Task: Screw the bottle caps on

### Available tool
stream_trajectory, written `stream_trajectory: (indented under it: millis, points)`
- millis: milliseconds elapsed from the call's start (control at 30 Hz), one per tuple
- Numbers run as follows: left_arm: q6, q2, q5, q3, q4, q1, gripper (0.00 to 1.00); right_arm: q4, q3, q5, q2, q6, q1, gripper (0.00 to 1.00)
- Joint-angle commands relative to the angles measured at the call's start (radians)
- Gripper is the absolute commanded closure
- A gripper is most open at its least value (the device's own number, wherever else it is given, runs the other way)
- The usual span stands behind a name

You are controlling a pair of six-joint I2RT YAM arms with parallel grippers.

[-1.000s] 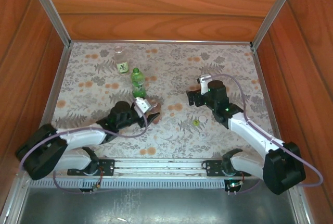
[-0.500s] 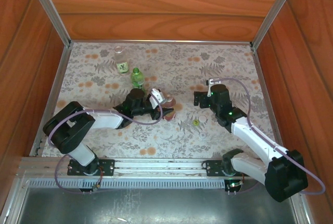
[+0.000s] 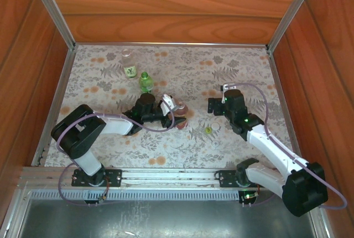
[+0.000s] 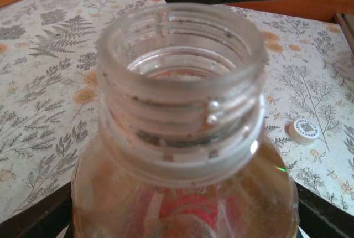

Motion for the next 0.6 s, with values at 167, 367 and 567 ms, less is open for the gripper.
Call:
stream_trajectory:
  millis: [167, 367, 567]
  points:
    - [-0.093, 0.031, -0.016, -0.069, 0.278, -0.006, 0.00, -0.066, 0.059, 0.035, -0.025, -0.038, -0.005, 0.02]
    - [-0.188, 0.132, -0.073, -0.133, 0.587, -0.031, 0.00, -0.063, 0.060, 0.034, -0.003, -0.018, -0.005, 0.02]
    - [-0.138, 0.170, -0.100, -0.157, 0.645, -0.055, 0.04, -0.057, 0.067, -0.003, 0.001, -0.027, -0.005, 0.02]
